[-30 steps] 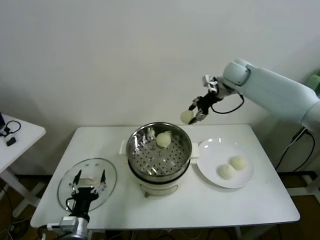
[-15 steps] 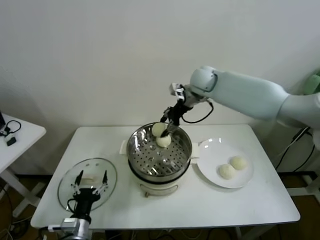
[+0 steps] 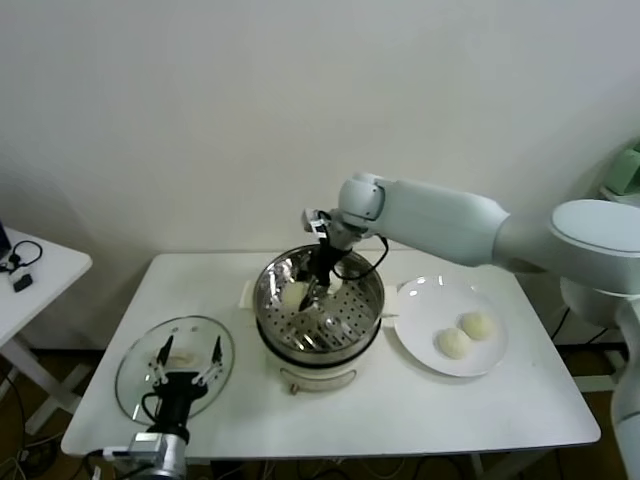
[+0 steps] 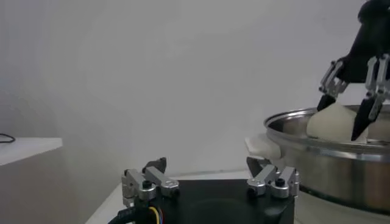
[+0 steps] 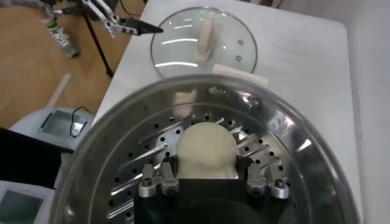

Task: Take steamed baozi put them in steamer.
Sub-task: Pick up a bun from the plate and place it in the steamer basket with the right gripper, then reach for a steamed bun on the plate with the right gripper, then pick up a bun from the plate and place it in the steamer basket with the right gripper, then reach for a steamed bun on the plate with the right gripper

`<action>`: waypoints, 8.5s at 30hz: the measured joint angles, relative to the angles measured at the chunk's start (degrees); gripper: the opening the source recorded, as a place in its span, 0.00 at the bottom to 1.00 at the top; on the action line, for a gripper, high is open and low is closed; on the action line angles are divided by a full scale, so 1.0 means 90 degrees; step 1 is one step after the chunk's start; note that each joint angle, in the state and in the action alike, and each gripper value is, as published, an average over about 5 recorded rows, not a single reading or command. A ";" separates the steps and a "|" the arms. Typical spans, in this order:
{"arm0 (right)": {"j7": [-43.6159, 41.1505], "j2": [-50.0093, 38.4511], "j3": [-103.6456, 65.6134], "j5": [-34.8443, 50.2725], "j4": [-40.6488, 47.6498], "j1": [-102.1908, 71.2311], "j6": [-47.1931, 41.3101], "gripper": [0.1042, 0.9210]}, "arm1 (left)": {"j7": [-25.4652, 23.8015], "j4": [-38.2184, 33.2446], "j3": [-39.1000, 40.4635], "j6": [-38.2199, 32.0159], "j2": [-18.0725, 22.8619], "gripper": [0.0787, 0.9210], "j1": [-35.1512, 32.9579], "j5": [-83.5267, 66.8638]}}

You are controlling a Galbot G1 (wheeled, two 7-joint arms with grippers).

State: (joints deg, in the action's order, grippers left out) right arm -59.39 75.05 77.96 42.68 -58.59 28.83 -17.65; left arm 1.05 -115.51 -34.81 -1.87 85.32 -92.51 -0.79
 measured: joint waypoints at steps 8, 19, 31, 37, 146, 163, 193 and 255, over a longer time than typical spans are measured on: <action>0.0016 0.0186 -0.0078 -0.0287 0.0223 -0.0203 0.0015 0.63 | -0.0005 0.0004 0.0030 -0.0022 0.0008 0.88 -0.0042 0.0011; 0.0061 0.0347 -0.0169 -0.0524 0.0369 -0.0385 0.0043 0.69 | -0.0001 0.0013 0.0035 -0.0026 0.0030 0.88 -0.0041 0.0029; -0.0064 0.0216 -0.0129 -0.0546 0.0178 -0.0217 0.0152 0.88 | 0.0017 0.0046 0.0040 -0.0032 0.0050 0.88 -0.0025 0.0016; -0.0374 -0.0112 0.0015 -0.0457 -0.0087 0.0250 0.0334 0.88 | 0.0025 0.0060 0.0040 -0.0029 0.0055 0.88 -0.0023 -0.0020; -0.1232 -0.2128 -0.1507 -0.6500 -0.2602 0.0642 0.4513 0.69 | 0.0284 0.0389 -0.0253 0.0115 -0.0227 0.88 -0.0213 -0.0327; -0.1161 -0.1131 -0.1302 -0.7699 -0.3487 -0.0036 0.5314 0.69 | 0.0300 0.0364 -0.0254 0.0141 -0.0208 0.88 -0.0302 -0.0250; -0.1135 -0.0973 -0.1028 -0.7927 -0.3685 -0.0682 0.5595 0.70 | 0.0350 0.0340 -0.0214 0.0298 -0.0213 0.88 -0.0257 -0.0408; -0.1226 -0.3949 -0.2043 -0.4423 -0.0351 -0.1291 0.1941 0.88 | 0.0342 0.0144 -0.0078 0.0390 -0.0331 0.88 -0.0109 -0.0691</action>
State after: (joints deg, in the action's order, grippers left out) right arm -70.42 39.51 59.56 2.87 -61.75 17.21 -0.18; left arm 4.13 -114.21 -35.52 1.64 82.34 -93.49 -7.01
